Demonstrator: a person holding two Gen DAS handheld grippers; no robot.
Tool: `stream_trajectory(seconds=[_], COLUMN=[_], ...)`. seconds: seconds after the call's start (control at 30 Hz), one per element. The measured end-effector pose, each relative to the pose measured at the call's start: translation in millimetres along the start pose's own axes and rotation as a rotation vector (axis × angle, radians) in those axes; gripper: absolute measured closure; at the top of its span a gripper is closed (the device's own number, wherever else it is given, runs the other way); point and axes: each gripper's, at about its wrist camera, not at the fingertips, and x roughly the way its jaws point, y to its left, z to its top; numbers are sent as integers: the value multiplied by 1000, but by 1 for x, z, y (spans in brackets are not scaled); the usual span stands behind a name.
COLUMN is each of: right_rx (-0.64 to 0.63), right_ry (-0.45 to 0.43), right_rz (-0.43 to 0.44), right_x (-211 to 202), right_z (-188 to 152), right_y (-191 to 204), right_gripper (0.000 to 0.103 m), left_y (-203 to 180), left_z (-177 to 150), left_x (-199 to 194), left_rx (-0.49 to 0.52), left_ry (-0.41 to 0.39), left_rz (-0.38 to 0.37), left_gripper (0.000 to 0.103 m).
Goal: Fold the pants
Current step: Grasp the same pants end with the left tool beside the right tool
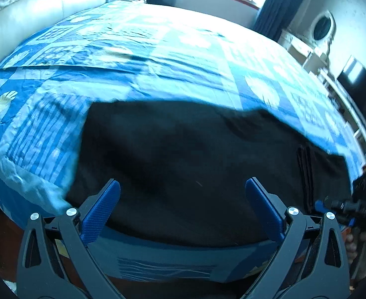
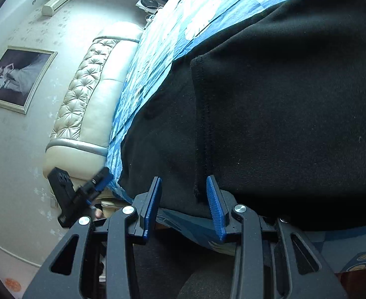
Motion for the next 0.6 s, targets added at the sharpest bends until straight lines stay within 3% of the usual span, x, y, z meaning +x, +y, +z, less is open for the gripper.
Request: stream_trajectory(seconds=[0.13,0.23,0.33,0.43,0.6], right_rx=[28,32,29,20,16], right_ry=[2,4,1,-3,-8], right_rz=[27,39,47,46,48], right_x=[3,3,4,4,7], right_z=[1,1,1,1,0], right_y=[-2,-3,-2,2,8], right_gripper=[64,62,56,52,49], left_y=[57,105,149,161,145], left_z=[24,37,36,29,16], left_x=[-7,7,33,52,58], left_rx=[-93,-158,-300,-350,-293], left_ry=[-20,8,91,151,149], left_rz=[-65,-121,-273,-366,-457], left_gripper=[3,3,3,3,3])
